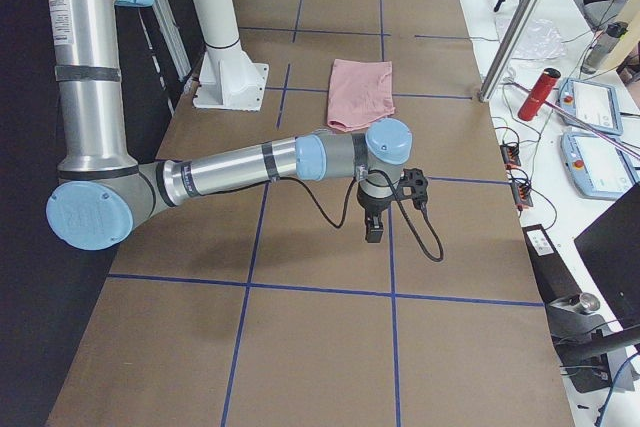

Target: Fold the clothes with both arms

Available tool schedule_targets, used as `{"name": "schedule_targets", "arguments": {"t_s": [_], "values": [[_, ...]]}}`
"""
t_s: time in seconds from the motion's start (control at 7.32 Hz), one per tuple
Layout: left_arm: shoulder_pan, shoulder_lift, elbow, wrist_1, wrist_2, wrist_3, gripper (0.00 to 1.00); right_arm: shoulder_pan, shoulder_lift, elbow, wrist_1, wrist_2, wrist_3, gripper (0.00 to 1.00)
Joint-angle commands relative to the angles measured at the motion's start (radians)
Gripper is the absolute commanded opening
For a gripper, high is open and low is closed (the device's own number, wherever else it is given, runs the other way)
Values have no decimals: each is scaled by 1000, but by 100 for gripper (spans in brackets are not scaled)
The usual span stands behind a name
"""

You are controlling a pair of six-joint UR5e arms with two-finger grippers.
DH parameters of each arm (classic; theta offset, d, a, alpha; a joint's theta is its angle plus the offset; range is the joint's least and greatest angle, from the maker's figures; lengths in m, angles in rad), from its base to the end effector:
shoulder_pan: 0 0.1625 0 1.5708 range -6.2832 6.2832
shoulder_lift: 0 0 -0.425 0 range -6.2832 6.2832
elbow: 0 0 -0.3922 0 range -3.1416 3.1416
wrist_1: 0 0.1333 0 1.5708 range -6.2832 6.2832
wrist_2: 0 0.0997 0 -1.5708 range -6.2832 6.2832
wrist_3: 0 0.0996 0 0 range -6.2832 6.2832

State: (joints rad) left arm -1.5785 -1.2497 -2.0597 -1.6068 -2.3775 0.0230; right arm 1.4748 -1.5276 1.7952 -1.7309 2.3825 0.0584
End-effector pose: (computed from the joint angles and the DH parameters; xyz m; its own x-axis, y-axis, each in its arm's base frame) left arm -0.0642 -0.3637 0.5476 0.6930 0.1633 -0.7022 -0.0084 0.9758 0.2186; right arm 0.0125 -0.5066 0.5409 0.6820 -0.0854 0.7263 0.0556 0.9963 0.0650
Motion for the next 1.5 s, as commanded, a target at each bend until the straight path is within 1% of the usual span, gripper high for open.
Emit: {"name": "schedule_targets", "arguments": {"t_s": [0.0,0.41,0.68,0.96,1.09,1.37], "values": [[0,-5,0,-4,0,0,100,-10,18,1,-1,3,11,100],[0,-13,-8,-5,-2,0,100,-14,21,-5,1,1,11,100],[0,-13,-31,-7,0,2,100,-13,11,-2,1,10,9,100],[0,-11,-36,-22,0,2,100,-14,20,18,2,12,8,100],[0,-11,-34,-25,0,0,100,-16,29,47,1,12,9,100],[2,-13,-22,-25,1,2,100,-33,34,43,1,1,8,100]]}}
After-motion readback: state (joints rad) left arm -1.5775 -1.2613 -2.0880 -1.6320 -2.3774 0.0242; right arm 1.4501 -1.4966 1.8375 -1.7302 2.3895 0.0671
